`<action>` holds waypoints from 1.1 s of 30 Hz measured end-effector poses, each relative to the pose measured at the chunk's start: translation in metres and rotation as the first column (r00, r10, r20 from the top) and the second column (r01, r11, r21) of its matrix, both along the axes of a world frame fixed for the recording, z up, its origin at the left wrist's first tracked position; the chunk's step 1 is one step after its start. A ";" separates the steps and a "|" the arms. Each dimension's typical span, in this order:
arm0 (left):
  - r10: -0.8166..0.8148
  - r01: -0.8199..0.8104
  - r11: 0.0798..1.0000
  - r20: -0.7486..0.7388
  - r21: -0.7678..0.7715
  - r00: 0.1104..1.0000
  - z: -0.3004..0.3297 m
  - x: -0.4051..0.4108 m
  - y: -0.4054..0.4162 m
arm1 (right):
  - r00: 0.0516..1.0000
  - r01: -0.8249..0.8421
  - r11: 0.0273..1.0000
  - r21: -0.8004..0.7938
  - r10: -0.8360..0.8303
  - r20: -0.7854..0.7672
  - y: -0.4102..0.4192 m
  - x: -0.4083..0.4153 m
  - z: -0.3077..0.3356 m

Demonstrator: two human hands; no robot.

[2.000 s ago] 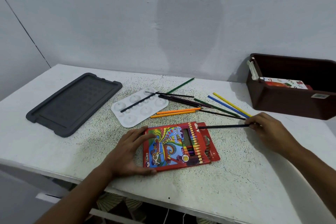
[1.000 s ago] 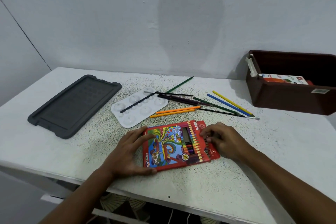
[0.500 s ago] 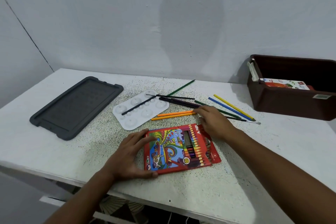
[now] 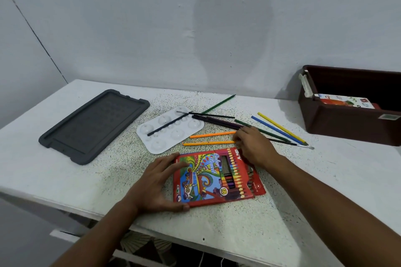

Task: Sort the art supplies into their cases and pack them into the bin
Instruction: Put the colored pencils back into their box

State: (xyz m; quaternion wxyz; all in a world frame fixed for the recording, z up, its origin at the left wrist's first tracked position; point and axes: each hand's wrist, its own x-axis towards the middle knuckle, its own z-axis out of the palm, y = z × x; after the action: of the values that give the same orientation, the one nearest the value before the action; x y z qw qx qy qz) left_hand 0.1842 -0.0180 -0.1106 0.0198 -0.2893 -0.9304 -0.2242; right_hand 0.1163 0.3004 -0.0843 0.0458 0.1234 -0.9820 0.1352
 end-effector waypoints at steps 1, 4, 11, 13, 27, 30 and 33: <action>0.001 -0.001 1.000 -0.001 0.002 1.000 0.000 0.000 0.000 | 1.000 0.002 1.000 -0.004 -0.002 -0.008 0.002 0.001 -0.001; 0.002 -0.002 1.000 0.004 0.010 1.000 -0.001 0.000 0.000 | 0.998 0.049 0.994 -0.102 -0.052 -0.034 0.019 0.008 0.001; 0.003 -0.003 1.000 -0.021 0.018 1.000 0.000 0.000 0.000 | 0.975 0.134 0.962 -0.238 -0.171 -0.144 0.104 0.045 0.010; 0.000 0.000 1.000 -0.019 0.017 1.000 0.000 0.000 0.001 | 0.972 0.153 0.960 -0.236 -0.189 -0.138 0.124 0.059 0.012; 0.011 -0.011 1.000 -0.023 0.002 1.000 -0.003 0.001 0.000 | 0.997 -0.053 0.946 -0.320 0.070 0.040 0.060 0.076 0.006; 0.018 -0.018 1.000 -0.020 0.000 1.000 -0.003 0.002 0.001 | 0.990 -0.044 0.936 -0.349 0.088 0.111 0.038 0.073 0.005; 0.017 -0.017 1.000 -0.017 -0.004 1.000 -0.002 0.002 0.002 | 0.985 -0.045 0.932 -0.360 0.102 0.141 0.027 0.072 0.006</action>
State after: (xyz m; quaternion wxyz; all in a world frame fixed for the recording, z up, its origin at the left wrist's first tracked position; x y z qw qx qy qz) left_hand 0.1864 -0.0165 -0.1121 0.0291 -0.2833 -0.9331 -0.2197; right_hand 0.1882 0.3273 -0.0786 -0.0152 0.1388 -0.9365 0.3216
